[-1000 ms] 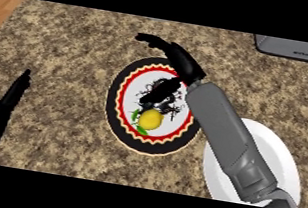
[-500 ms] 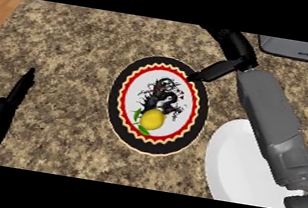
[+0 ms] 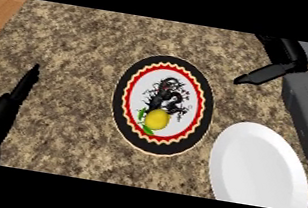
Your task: Pick the lemon from the plate and place it in the plate
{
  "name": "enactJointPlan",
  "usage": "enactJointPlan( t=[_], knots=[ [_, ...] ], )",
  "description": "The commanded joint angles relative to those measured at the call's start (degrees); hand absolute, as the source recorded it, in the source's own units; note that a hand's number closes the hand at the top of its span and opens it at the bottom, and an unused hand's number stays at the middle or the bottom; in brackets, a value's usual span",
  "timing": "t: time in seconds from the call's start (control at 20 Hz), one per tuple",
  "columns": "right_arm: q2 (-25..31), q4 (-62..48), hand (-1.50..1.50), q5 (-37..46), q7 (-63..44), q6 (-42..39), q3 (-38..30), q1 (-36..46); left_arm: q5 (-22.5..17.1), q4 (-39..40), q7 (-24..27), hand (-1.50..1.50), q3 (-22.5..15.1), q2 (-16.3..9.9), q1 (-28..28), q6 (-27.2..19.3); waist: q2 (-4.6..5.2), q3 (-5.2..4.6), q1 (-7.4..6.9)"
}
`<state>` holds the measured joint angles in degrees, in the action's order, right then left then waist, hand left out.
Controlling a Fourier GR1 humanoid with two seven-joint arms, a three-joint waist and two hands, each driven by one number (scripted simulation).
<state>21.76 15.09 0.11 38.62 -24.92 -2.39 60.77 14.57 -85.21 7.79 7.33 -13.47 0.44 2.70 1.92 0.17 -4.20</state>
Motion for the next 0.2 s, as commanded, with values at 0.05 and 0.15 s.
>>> enactJointPlan(
  t=[0.05,0.15],
  knots=[
    [1.79,-3.91,-1.5,1.24,3.47,-1.97,-0.27,1.72,1.27,0.68,0.31,0.0,-0.86,0.66,-0.26,-0.77,0.16,0.02,-0.67],
    [5.46,-4.2,-1.5,1.21,4.26,-3.77,-0.62,1.48,-0.35,0.01,-0.76,0.0,-0.01,-0.08,-1.87,0.59,0.57,0.09,-1.13]
  ],
)
